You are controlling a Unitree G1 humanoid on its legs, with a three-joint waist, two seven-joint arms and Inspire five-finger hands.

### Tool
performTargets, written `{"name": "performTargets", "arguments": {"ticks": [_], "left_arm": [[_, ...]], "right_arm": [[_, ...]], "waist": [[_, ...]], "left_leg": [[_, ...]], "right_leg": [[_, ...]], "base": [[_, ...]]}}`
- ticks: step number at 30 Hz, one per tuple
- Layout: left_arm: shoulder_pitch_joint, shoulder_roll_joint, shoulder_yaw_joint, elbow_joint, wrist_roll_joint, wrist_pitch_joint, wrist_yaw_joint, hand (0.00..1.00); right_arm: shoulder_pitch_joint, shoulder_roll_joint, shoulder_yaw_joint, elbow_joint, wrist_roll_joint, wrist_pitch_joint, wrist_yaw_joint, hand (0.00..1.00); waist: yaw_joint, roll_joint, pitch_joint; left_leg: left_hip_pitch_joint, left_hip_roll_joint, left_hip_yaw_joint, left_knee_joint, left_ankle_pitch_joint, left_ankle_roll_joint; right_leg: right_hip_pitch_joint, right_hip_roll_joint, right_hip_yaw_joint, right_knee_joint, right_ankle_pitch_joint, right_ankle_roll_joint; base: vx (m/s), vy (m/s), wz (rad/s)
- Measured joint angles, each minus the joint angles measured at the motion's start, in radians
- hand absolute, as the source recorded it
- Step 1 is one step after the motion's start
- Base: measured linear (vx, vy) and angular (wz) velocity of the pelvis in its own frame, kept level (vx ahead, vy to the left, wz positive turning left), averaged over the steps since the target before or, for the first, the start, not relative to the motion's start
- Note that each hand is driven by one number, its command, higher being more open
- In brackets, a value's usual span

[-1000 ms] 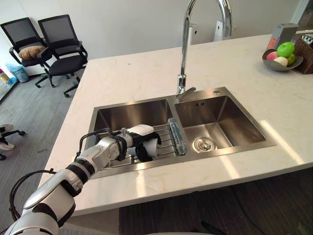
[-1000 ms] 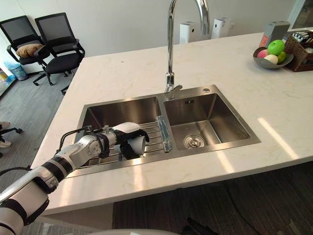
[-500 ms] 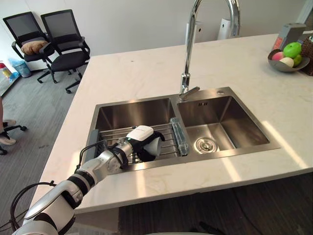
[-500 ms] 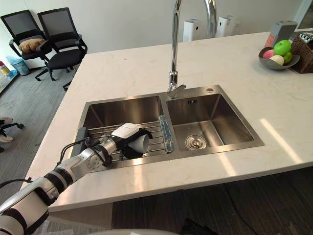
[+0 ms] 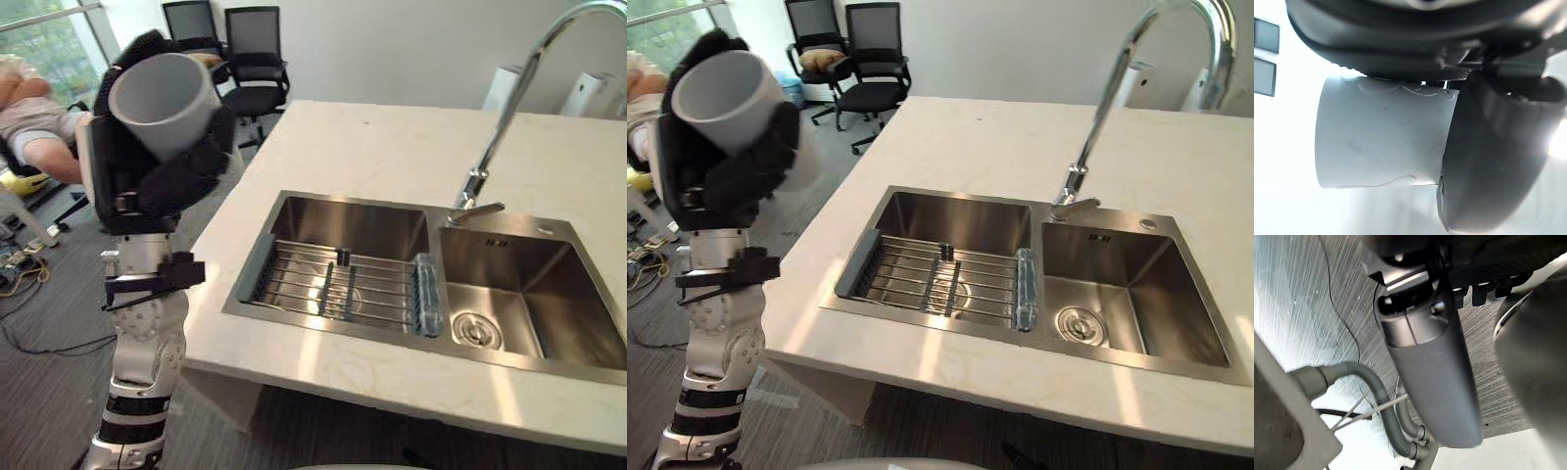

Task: Walk over to the sink, pick up the cup, carry it to the dishwasher, place the cup inside the dishwasher, then close the dishwasher door

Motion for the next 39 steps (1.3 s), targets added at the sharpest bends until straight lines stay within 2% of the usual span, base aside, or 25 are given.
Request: {"name": "performTargets", "arguments": {"ticks": [2,5,7,9,11,12,15,16,19,21,22,23,25,26,27,30,31,32,33,34,35,36,37,38,39], "left_arm": [[0.071,-0.055,0.056,0.008,-0.093,0.006,-0.051,0.00],[0.131,-0.112,0.107,0.073,-0.131,0.010,-0.079,0.00],[0.150,-0.140,0.125,0.085,-0.130,0.013,-0.082,0.00],[0.170,-0.192,0.132,0.107,-0.116,0.012,-0.085,0.00],[0.190,-0.204,0.138,0.112,-0.061,0.013,-0.083,0.00],[0.202,-0.204,0.149,0.113,-0.026,0.014,-0.075,0.00],[0.230,-0.204,0.190,0.122,-0.010,0.037,-0.053,0.00],[0.251,-0.201,0.215,0.134,-0.020,0.038,-0.045,0.00],[0.272,-0.176,0.280,0.190,-0.087,0.039,-0.046,0.00],[0.284,-0.172,0.289,0.229,-0.092,0.043,-0.049,0.00],[0.294,-0.167,0.281,0.241,-0.088,0.054,-0.060,0.00],[0.309,-0.154,0.257,0.253,-0.078,0.057,-0.091,0.00],[0.314,-0.110,0.233,0.278,-0.051,0.057,-0.144,0.00],[0.305,-0.085,0.222,0.284,-0.038,0.057,-0.177,0.00],[0.281,-0.072,0.203,0.284,-0.027,0.052,-0.201,0.00],[0.231,-0.070,0.127,0.277,0.012,0.035,-0.224,0.00],[0.205,-0.077,0.074,0.258,0.043,0.032,-0.229,0.00],[0.182,-0.086,0.044,0.254,0.060,0.032,-0.234,0.00],[0.123,-0.106,-0.018,0.259,0.097,0.051,-0.237,0.00],[0.088,-0.131,-0.067,0.262,0.128,0.068,-0.237,0.00],[0.053,-0.156,-0.103,0.266,0.150,0.080,-0.238,0.00],[0.010,-0.184,-0.179,0.272,0.171,0.102,-0.235,0.00],[0.008,-0.184,-0.217,0.271,0.184,0.110,-0.236,0.00],[0.004,-0.175,-0.283,0.270,0.201,0.140,-0.238,0.00],[0.001,-0.176,-0.315,0.271,0.208,0.157,-0.238,0.00]], "right_arm": [[-0.004,0.020,-0.026,-0.016,-0.008,0.000,-0.009,1.00],[-0.002,0.036,-0.061,-0.015,-0.016,0.000,-0.017,1.00],[-0.001,0.043,-0.078,-0.016,-0.028,-0.006,-0.017,1.00],[0.008,0.048,-0.079,-0.028,-0.064,-0.020,-0.016,1.00],[0.003,0.052,-0.070,-0.030,-0.095,-0.029,-0.016,1.00],[-0.005,0.052,-0.053,-0.032,-0.096,-0.036,-0.016,1.00],[-0.025,0.050,-0.004,-0.025,-0.096,-0.039,-0.023,1.00],[-0.032,0.040,0.001,-0.016,-0.105,-0.034,-0.024,1.00],[-0.058,0.029,0.001,0.017,-0.123,-0.020,-0.030,1.00],[-0.068,0.016,0.011,0.021,-0.122,-0.021,-0.028,1.00],[-0.067,0.010,0.020,0.019,-0.121,-0.025,-0.024,1.00],[-0.064,0.006,0.033,0.020,-0.121,-0.029,-0.024,1.00],[-0.069,0.002,0.050,0.022,-0.121,-0.029,-0.025,1.00],[-0.077,-0.002,0.050,0.029,-0.121,-0.030,-0.029,1.00],[-0.076,-0.009,0.048,0.034,-0.119,-0.031,-0.031,1.00],[-0.065,-0.021,0.035,0.038,-0.121,-0.030,-0.042,1.00],[-0.051,-0.030,0.028,0.030,-0.123,-0.030,-0.044,1.00],[-0.049,-0.038,0.015,0.026,-0.124,-0.029,-0.044,1.00],[-0.062,-0.041,-0.026,0.028,-0.131,-0.022,-0.043,1.00],[-0.082,-0.023,-0.060,0.033,-0.142,-0.014,-0.035,1.00],[-0.089,0.005,-0.103,0.034,-0.147,-0.014,-0.023,1.00],[-0.106,0.021,-0.173,0.054,-0.157,-0.025,-0.019,1.00],[-0.111,0.013,-0.204,0.075,-0.163,-0.023,-0.027,1.00],[-0.116,-0.010,-0.228,0.103,-0.163,-0.011,-0.024,1.00],[-0.116,-0.027,-0.230,0.109,-0.163,-0.011,-0.025,1.00]], "waist": [[0.008,-0.018,-0.011],[0.029,-0.035,-0.022],[0.028,-0.039,-0.023],[0.029,-0.038,-0.022],[0.032,-0.039,-0.021],[0.031,-0.053,-0.022],[0.038,-0.072,-0.022],[0.059,-0.070,-0.022],[0.095,-0.062,0.006],[0.093,-0.028,0.034],[0.080,-0.014,0.041],[0.070,-0.008,0.045],[0.052,-0.005,0.047],[0.044,-0.005,0.054],[0.040,-0.007,0.061],[0.030,-0.008,0.057],[0.030,0.010,0.044],[0.030,0.023,0.041],[0.016,0.034,0.048],[-0.014,0.036,0.040],[-0.059,0.022,0.034],[-0.082,0.013,0.038],[-0.076,0.006,0.038],[-0.074,0.020,0.030],[-0.075,0.034,0.024]], "left_leg": [[-0.009,-0.014,-0.023,0.005,0.001,0.007],[-0.023,-0.036,-0.050,0.005,-0.001,0.019],[-0.036,-0.050,-0.076,0.005,-0.001,0.027],[-0.050,-0.059,-0.135,0.019,0.002,0.037],[-0.075,-0.066,-0.184,0.046,0.000,0.041],[-0.098,-0.079,-0.217,0.070,0.003,0.046],[-0.148,-0.114,-0.269,0.125,0.011,0.035],[-0.192,-0.125,-0.264,0.161,0.012,0.033],[-0.255,-0.125,-0.269,0.206,0.026,0.012],[-0.261,-0.121,-0.298,0.209,0.045,-0.004],[-0.263,-0.111,-0.293,0.184,0.061,0.016],[-0.254,-0.086,-0.265,0.136,0.078,0.045],[-0.255,-0.028,-0.149,0.058,0.065,0.079],[-0.271,0.015,-0.034,0.044,0.058,0.089],[-0.306,0.049,0.067,0.098,0.060,0.094],[-0.315,0.105,0.216,0.341,0.046,0.114],[-0.276,0.178,0.281,0.414,0.033,0.137],[-0.265,0.190,0.314,0.409,0.024,0.117],[-0.261,0.148,0.343,0.349,0.032,0.120],[-0.221,0.075,0.293,0.140,0.118,0.100],[-0.198,0.019,0.299,0.033,0.162,0.178],[-0.223,0.046,0.385,0.197,0.084,0.222],[-0.206,0.065,0.405,0.261,0.067,0.204],[-0.146,0.069,0.424,0.277,0.028,0.127],[-0.112,0.065,0.422,0.241,0.027,0.091]], "right_leg": [[0.000,-0.015,-0.021,0.021,-0.013,0.004],[-0.001,-0.036,-0.041,0.041,-0.020,0.009],[-0.006,-0.047,-0.054,0.059,-0.027,0.009],[-0.025,-0.065,-0.043,0.154,-0.042,-0.005],[-0.086,-0.072,0.006,0.302,-0.055,-0.009],[-0.126,-0.077,0.056,0.399,-0.069,-0.007],[-0.159,-0.084,0.155,0.484,-0.113,0.029],[-0.150,-0.081,0.177,0.442,-0.149,0.040],[-0.096,-0.061,0.186,0.310,-0.228,0.022],[-0.071,-0.038,0.166,0.291,-0.249,0.016],[-0.061,-0.029,0.141,0.295,-0.255,0.002],[-0.057,-0.024,0.101,0.300,-0.259,-0.003],[-0.053,-0.013,0.048,0.292,-0.251,-0.027],[-0.057,-0.023,0.005,0.286,-0.236,-0.052],[-0.055,-0.042,-0.051,0.286,-0.225,-0.053],[-0.032,-0.102,-0.144,0.275,-0.197,-0.019],[-0.021,-0.112,-0.176,0.292,-0.197,-0.017],[-0.021,-0.110,-0.194,0.315,-0.200,-0.015],[-0.044,-0.117,-0.183,0.351,-0.235,-0.030],[-0.064,-0.050,-0.171,0.303,-0.245,-0.073],[-0.064,-0.021,-0.150,0.242,-0.200,-0.099],[-0.037,-0.080,-0.230,0.231,-0.177,-0.052],[-0.028,-0.099,-0.240,0.227,-0.171,-0.041],[0.003,-0.130,-0.270,0.206,-0.165,-0.024],[0.020,-0.135,-0.290,0.193,-0.157,-0.008]], "base": [[-0.05,0.018,0.34],[-0.04,0.026,0.27],[-0.03,0.032,0.45],[-0.01,0.031,0.77],[-0.02,0.029,0.85],[-0.01,0.000,0.88],[-0.01,-0.117,0.87],[-0.06,-0.106,0.61],[-0.13,-0.102,0.39],[-0.23,-0.125,0.53],[-0.33,-0.155,0.93],[-0.32,-0.170,1.24],[-0.29,-0.173,1.20],[-0.25,-0.081,1.24],[-0.18,0.003,1.24],[-0.11,0.085,1.15],[-0.01,0.108,0.78],[-0.04,0.161,1.19],[-0.12,0.107,1.47],[-0.18,0.079,2.04],[-0.19,0.005,2.53],[-0.09,0.006,2.05],[-0.05,0.085,1.53],[0.00,0.113,0.70],[0.00,0.235,0.87]]}}
